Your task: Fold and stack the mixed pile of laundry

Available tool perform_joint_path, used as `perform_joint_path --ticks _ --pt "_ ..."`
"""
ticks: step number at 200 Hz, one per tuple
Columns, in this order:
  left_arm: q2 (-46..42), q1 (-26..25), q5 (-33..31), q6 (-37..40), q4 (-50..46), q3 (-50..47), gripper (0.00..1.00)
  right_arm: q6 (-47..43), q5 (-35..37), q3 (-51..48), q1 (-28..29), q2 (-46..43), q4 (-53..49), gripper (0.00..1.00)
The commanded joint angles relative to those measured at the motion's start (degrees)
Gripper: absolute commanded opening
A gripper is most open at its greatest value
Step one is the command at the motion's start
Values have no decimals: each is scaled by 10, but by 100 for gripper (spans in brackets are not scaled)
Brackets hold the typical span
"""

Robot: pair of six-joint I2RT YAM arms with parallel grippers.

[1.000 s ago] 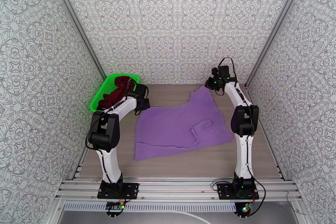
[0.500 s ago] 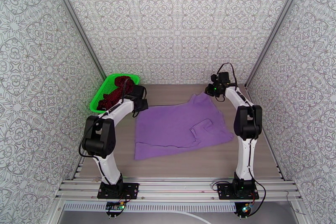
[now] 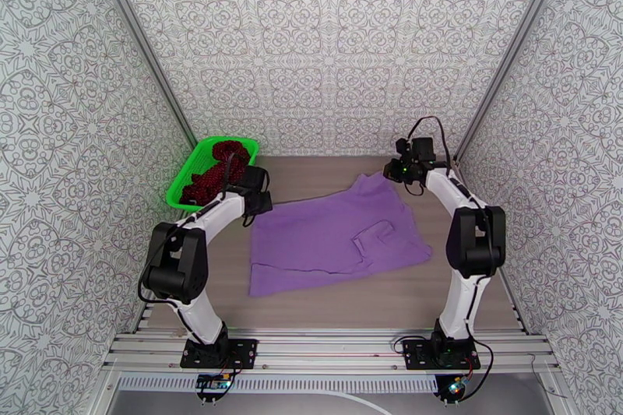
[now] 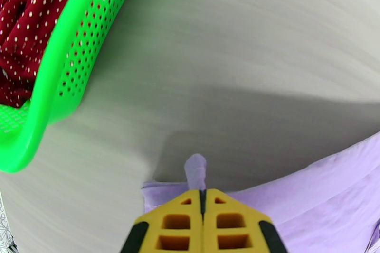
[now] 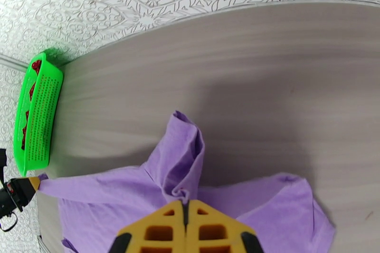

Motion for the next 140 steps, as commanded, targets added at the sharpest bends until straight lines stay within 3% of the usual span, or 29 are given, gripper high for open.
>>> perform_joint_path --ticks 1,140 --pt "-31 -7 -14 -4 15 -19 0 -13 11 -44 -5 -42 22 0" --pt "-106 -33 -41 -29 36 -141 0 -40 76 -231 -23 -202 34 0"
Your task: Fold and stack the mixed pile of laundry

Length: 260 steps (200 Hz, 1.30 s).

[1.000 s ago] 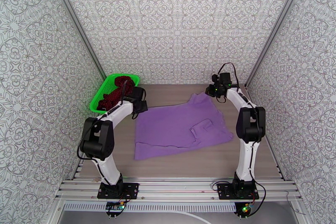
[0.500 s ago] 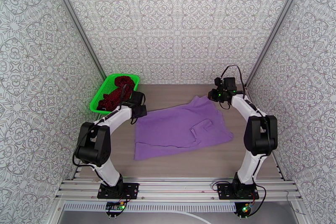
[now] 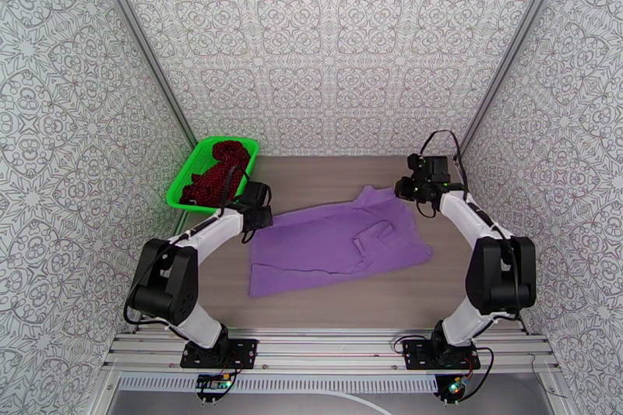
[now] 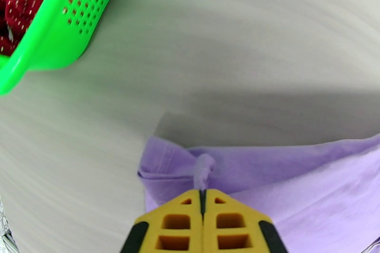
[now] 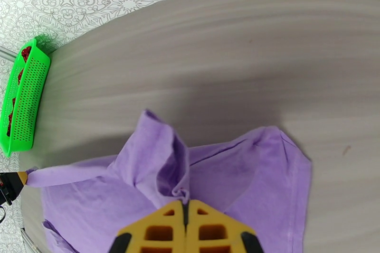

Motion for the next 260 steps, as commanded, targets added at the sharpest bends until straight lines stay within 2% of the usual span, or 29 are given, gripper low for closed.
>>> perform_joint_path --ticks 1,108,133,175,190,235,249,260 --pt "-20 -3 -16 -12 11 -17 0 -12 22 -26 -6 -29 6 0" --pt "-34 -23 -20 -30 21 -60 0 -16 117 -113 -10 -71 -12 0" --pt "-45 -35 -29 -41 15 -76 21 -16 117 -122 -11 -72 -10 0" --pt "-76 -51 -52 -77 -22 -100 48 -18 112 -138 -11 -72 -5 0" --pt "-89 -56 -56 -85 -37 -100 52 -19 111 -143 -11 -72 -6 0" --pt "-96 -60 -54 -86 -70 -64 52 -18 114 -153 -11 -75 -34 0" --pt "-84 -60 -52 -85 -72 -50 51 -14 116 -148 -11 -73 -56 15" --pt "-71 -60 -51 -86 -73 -42 46 -12 113 -140 -11 -69 -80 28"
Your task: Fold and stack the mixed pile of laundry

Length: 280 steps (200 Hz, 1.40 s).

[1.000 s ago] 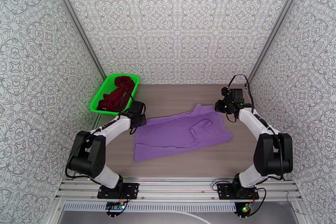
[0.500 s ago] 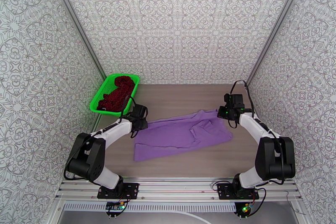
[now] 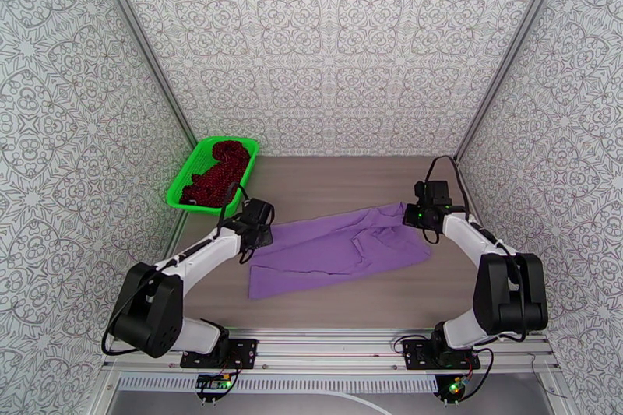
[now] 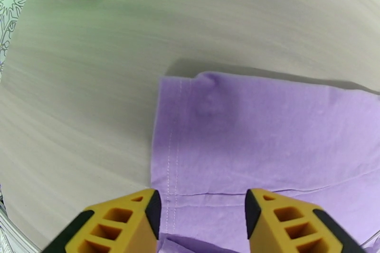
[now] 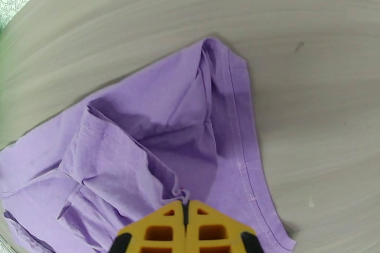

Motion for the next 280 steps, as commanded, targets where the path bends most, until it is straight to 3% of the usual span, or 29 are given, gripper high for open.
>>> perform_joint_path --ticks 1,25,49,85,144,204,280 --pt "22 -4 -6 -11 -18 33 45 -1 9 5 -5 -8 -57 29" --pt "51 -3 -3 -15 -6 39 30 2 2 33 -4 -9 -111 50" --pt "77 2 5 -18 11 38 16 5 -26 53 2 -22 -117 56" --pt "116 12 18 -16 26 43 11 12 -56 119 41 28 -117 55" --pt "137 25 28 -11 34 47 9 19 -33 241 107 188 -121 55" --pt "140 34 35 -8 37 47 8 6 -12 302 115 284 -119 49" --pt "133 33 39 -8 36 41 8 -5 -18 323 116 313 -121 34"
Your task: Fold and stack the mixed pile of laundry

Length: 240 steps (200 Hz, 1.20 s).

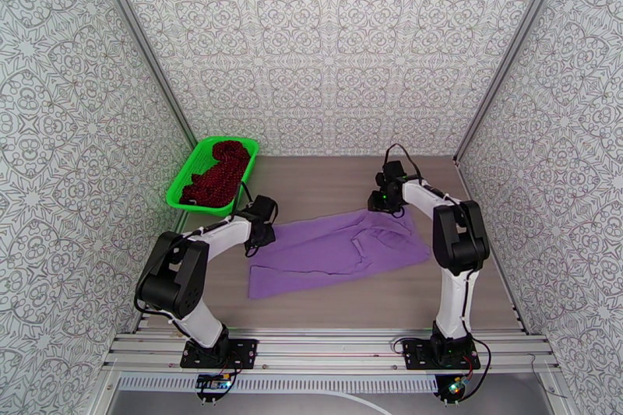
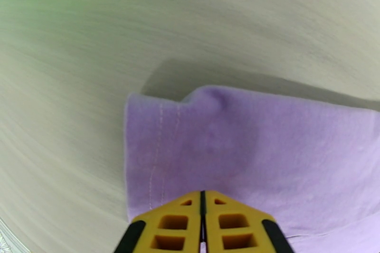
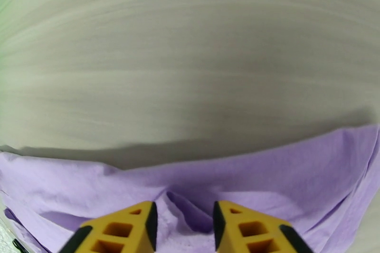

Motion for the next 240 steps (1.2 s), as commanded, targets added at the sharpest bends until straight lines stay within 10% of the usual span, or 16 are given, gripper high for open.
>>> perform_joint_path --ticks 1,59,114,212,240 --pt "2 4 8 4 8 9 8 -6 1 13 4 13 -7 34" --pt "-21 0 6 1 8 -7 8 -7 -8 10 4 14 -10 29" --pt "-48 0 4 -3 8 -26 8 -5 -21 5 9 -3 -13 0" --pt "-101 0 -2 -1 2 -44 9 46 -4 -204 54 -226 10 0" --pt "-99 -2 1 0 5 -46 9 72 13 -278 78 -280 3 16"
